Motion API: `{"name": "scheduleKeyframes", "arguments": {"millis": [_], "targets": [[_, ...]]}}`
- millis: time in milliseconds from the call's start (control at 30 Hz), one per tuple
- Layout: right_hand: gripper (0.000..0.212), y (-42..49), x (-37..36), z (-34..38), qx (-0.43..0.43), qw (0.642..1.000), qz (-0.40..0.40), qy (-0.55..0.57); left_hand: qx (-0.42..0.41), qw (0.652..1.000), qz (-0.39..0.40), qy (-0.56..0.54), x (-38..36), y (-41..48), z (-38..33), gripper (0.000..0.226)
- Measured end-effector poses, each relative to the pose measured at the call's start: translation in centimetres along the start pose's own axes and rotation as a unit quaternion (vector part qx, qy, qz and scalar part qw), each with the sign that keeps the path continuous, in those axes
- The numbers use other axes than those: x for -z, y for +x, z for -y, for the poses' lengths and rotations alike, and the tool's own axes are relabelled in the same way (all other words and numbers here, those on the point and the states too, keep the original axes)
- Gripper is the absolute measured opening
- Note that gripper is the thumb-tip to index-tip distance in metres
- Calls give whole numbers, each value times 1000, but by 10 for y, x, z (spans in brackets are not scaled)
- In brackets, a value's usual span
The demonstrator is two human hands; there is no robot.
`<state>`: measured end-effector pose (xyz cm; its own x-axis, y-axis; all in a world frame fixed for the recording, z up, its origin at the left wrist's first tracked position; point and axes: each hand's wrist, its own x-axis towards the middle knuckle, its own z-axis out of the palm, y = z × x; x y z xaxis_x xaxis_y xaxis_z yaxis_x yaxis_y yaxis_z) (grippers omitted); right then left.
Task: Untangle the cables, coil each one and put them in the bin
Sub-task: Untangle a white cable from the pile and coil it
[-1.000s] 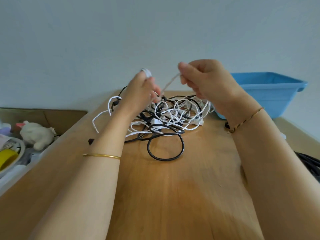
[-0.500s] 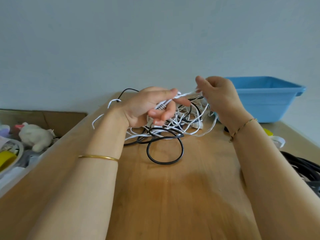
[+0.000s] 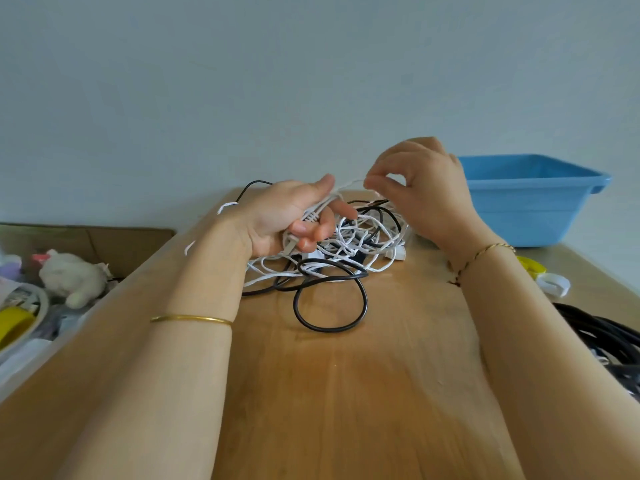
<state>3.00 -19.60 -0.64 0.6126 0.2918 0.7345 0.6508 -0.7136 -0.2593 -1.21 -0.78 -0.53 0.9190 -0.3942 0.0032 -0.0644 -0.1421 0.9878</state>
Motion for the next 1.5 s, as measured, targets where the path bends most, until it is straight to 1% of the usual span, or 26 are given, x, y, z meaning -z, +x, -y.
{"name": "scheduleKeyframes", "arguments": {"millis": [67,167,233,300,333,367,433,500,533,600,667,700,800,900,933,967,1033,1067,1100,1167,1233,1300,1333,1367,1433,1500], "targets": [[17,2,1,2,-16,999,29,17,-2,999,18,28,-4,-1,0,59],[24,-1,2,6,-76,974,86,195,-10,999,41,30,-6,-5,-5,58],[30,-4,0,6,-104,948,111,279,-14,997,64,-30,-3,-5,-4,52],[34,-8,-4,6,-117,916,124,363,-21,987,93,-126,0,-2,-3,49],[34,-11,-7,5,-122,901,128,397,-26,976,116,-183,3,0,-3,48],[35,-13,-9,4,-132,886,134,424,-35,954,154,-256,8,1,-4,46],[41,-16,-16,0,-164,847,158,479,-75,878,211,-422,21,-1,-6,41],[40,-19,-21,-3,-179,814,193,518,-125,822,158,-533,32,-5,-8,39],[36,-20,-22,-3,-179,813,211,512,-141,807,100,-565,33,-7,-9,38],[20,-20,-23,2,-164,851,243,435,-167,776,-38,-607,29,-7,-9,37],[9,-20,-23,9,-142,887,274,342,-179,745,-128,-630,26,-1,-6,37],[8,-19,-23,10,-139,892,288,319,-172,740,-163,-630,24,3,-4,37],[8,-18,-13,10,-140,876,356,293,-162,751,-258,-586,19,11,2,37],[13,-16,-3,15,-148,835,429,311,-193,747,-336,-540,16,14,5,38],[16,-14,1,18,-147,829,443,310,-200,752,-361,-515,15,16,6,39],[17,-12,5,22,-136,830,456,290,-203,768,-392,-464,15,18,8,40],[16,-8,17,31,-87,855,476,185,-203,813,-482,-258,17,20,15,38],[16,-6,23,35,-61,872,470,121,-204,825,-512,-126,17,21,18,34],[15,-3,27,37,-45,891,446,74,-206,833,-513,-1,15,20,21,28],[13,1,30,34,-61,939,336,42,-181,844,-464,200,8,19,23,20],[14,5,27,27,-102,981,161,35,-132,840,-386,357,0,19,18,25],[24,9,28,18,-145,988,20,57,-80,837,-301,449,-5,18,12,30],[31,10,31,13,-168,981,-22,90,-55,844,-267,461,-5,17,9,31],[37,10,33,8,-193,970,-49,139,-36,865,-238,440,-4,14,7,31],[42,7,36,1,-242,939,-70,236,-20,930,-173,324,-4,7,6,38],[43,3,30,-5,-272,919,-76,275,-21,979,-74,189,-5,1,5,47]]}}
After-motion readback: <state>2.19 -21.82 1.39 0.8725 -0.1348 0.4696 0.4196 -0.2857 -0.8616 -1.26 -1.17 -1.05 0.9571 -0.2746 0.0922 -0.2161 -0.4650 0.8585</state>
